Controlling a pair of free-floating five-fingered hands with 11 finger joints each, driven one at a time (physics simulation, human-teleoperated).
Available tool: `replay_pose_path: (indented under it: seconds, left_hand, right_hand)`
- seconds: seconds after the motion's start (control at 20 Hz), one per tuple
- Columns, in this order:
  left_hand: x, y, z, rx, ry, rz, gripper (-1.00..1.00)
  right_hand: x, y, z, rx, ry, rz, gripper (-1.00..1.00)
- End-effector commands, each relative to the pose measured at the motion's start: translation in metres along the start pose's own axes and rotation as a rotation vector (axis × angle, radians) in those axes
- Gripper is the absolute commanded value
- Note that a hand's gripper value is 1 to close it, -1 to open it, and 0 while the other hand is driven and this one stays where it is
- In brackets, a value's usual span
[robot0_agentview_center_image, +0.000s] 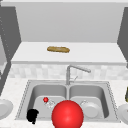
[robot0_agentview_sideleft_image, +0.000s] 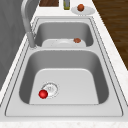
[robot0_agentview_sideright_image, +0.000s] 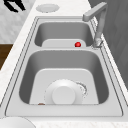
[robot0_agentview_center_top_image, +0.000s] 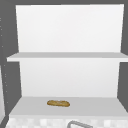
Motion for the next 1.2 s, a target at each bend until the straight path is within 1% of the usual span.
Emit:
replay_pose_path:
  seconds: [0.0, 0.2, 0.35, 1.15]
  left_hand:
    - [0.0, 0.0, 0.0, 0.0, 0.0, 0.0, 0.0]
    - [0.0, 0.0, 0.0, 0.0, 0.0, 0.0, 0.0]
    - [0.0, 0.0, 0.0, 0.0, 0.0, 0.0, 0.0]
    - [0.0, 0.0, 0.0, 0.0, 0.0, 0.0, 0.0]
  right_hand:
    - [0.018, -0.012, 0.026, 0.021, 0.003, 0.008, 1.0]
    - [0.041, -0.02, 0.052, 0.017, 0.015, 0.014, 1.0]
    - [0.054, -0.02, 0.065, 0.011, 0.013, 0.019, 1.0]
    - [0.138, -0.022, 0.152, 0.011, 0.001, -0.002, 1.0]
